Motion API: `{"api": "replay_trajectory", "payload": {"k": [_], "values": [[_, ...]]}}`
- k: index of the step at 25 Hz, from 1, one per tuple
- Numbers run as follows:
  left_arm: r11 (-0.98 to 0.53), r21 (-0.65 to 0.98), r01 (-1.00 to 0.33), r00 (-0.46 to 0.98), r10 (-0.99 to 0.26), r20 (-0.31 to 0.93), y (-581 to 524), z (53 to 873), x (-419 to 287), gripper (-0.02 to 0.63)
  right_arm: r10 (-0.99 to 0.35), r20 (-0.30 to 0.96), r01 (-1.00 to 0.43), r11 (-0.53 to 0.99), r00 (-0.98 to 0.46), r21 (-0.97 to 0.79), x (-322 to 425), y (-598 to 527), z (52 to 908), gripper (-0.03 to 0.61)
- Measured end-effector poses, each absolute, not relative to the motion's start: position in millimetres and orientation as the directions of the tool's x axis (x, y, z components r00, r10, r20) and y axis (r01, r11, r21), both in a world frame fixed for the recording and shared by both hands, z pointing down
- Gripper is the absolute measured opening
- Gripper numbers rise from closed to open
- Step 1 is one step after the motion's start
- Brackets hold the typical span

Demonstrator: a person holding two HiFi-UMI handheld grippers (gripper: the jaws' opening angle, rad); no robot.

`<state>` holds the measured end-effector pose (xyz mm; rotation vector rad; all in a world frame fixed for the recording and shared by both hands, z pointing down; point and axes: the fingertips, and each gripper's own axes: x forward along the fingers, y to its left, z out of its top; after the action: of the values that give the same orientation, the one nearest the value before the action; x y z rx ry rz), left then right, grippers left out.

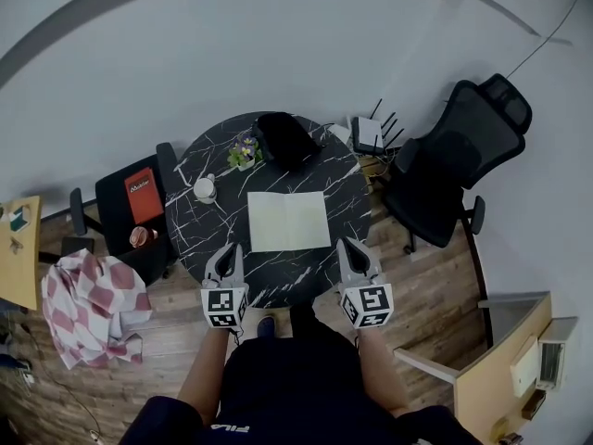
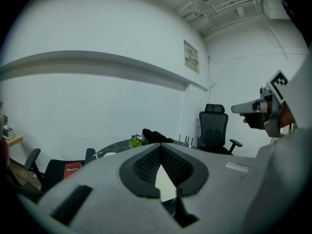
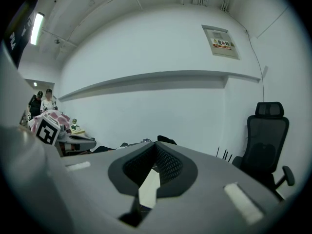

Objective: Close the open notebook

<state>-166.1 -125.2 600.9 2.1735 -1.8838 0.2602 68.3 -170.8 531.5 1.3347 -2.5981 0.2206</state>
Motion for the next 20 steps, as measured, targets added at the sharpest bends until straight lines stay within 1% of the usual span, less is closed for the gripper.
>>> {"api": "replay_trajectory", "payload": {"k": [5, 10, 20], "values": [[-0.112, 0.103, -0.988, 0.143, -0.918, 0.370, -136, 634, -170, 0.004, -0.775, 0.266, -0.809, 0.586, -0.573, -0.036, 70, -173, 536, 0.009], [-0.073, 0.096, -0.993, 0.109, -0.881, 0.459, -149, 672, -179, 0.004, -0.775, 0.263, -0.808, 0.588, -0.575, -0.034, 72, -177, 535, 0.009], [0.015, 0.131, -0.991, 0.074, -0.755, 0.651, -162, 764, -188, 0.003, -0.758, 0.281, -0.794, 0.607, -0.589, -0.026, 69, -182, 543, 0.009]]}}
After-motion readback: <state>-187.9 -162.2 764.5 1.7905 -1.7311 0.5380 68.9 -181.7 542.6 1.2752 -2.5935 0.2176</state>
